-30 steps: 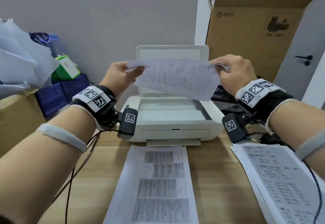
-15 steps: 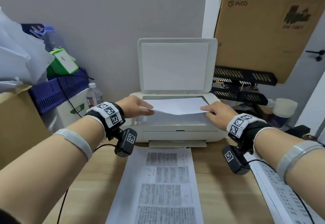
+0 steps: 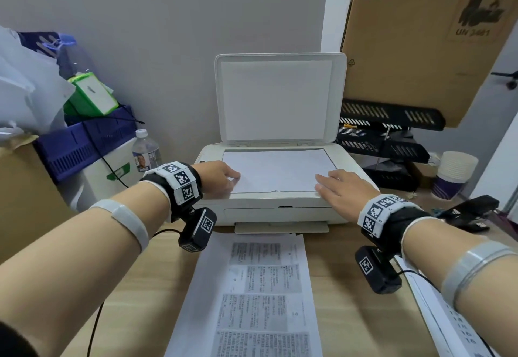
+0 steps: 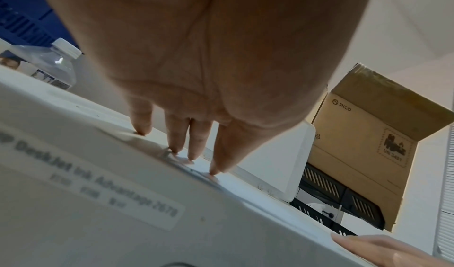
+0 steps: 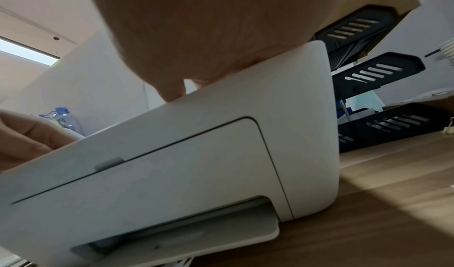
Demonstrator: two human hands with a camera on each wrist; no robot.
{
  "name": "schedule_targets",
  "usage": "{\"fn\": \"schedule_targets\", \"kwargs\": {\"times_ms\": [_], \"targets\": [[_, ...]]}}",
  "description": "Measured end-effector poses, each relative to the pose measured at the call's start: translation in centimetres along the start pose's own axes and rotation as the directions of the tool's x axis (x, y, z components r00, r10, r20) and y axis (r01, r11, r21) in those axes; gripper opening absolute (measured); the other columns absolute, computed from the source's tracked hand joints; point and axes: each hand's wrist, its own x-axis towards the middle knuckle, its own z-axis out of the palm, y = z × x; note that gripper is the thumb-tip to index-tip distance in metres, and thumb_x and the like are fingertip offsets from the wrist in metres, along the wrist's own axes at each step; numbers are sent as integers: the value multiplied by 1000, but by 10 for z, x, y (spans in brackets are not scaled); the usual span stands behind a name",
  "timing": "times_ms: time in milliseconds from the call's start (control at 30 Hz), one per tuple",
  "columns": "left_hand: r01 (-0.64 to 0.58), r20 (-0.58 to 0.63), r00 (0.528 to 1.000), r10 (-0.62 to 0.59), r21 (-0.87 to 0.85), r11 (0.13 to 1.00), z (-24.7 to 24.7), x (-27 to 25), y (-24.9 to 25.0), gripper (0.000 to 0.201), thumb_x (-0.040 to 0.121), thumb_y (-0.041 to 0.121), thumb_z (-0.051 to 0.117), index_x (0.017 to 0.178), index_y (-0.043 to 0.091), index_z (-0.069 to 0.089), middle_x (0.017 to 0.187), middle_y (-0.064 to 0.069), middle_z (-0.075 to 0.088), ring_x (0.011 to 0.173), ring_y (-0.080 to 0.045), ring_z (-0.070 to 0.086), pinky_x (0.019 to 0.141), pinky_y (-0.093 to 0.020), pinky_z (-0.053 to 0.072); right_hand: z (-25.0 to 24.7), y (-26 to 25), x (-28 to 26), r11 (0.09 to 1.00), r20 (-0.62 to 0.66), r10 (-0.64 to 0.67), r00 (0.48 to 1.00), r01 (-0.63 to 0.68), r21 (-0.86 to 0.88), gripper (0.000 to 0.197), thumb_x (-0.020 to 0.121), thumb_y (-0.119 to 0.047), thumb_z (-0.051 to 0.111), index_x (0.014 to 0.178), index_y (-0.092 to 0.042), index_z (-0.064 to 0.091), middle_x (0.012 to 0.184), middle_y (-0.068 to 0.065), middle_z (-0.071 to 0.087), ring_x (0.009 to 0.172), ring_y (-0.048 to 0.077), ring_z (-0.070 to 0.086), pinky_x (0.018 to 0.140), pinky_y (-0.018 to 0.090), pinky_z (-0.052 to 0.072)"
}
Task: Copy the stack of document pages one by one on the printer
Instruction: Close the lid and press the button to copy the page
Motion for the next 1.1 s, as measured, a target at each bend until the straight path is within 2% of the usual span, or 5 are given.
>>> {"fn": "schedule_targets", "kwargs": {"times_ms": [300,567,833,1000,1100], "targets": [[32,39,999,-31,-6,999,0,12,-1,44,97,15,44,135,34,57,148,7,48,137,-19,41,113,-28,30,4,1,-1,1000,-41,-5,999,6,13,56,102,-53,20,153,-31,25,159,2,26,144,20,28,114,40,27],[48,69,997,-46,-20,999,1,21,-5,47,96,16,47,138,36,54,154,5,41,140,-20,38,117,-34,28,3,0,-1,999,-25,-31,999,31,-25,54,103,-51,18,151,-30,31,156,3,31,142,22,31,114,40,27],[28,49,999,-18,-217,976,-25,32,-6,36,97,11,53,130,22,63,132,4,60,125,-16,53,106,-28,37,-12,-3,12,995,-69,-12,998,18,96,57,100,-58,21,148,-34,37,155,-1,33,143,18,28,116,44,26],[57,-93,985,-145,-619,783,-70,64,-5,35,97,12,54,132,18,57,122,-1,65,107,-19,67,93,-38,49,-52,-25,45,976,-182,-21,983,60,211,52,101,-52,30,143,-26,47,148,6,41,140,23,33,116,44,27],[1,-164,959,-230,-812,584,-90,93,-5,63,94,8,57,150,17,31,130,-7,56,97,-26,71,85,-39,54,-75,-41,72,964,-207,-14,978,68,257,47,103,-46,36,141,-23,49,144,11,43,138,27,36,115,38,25]]}}
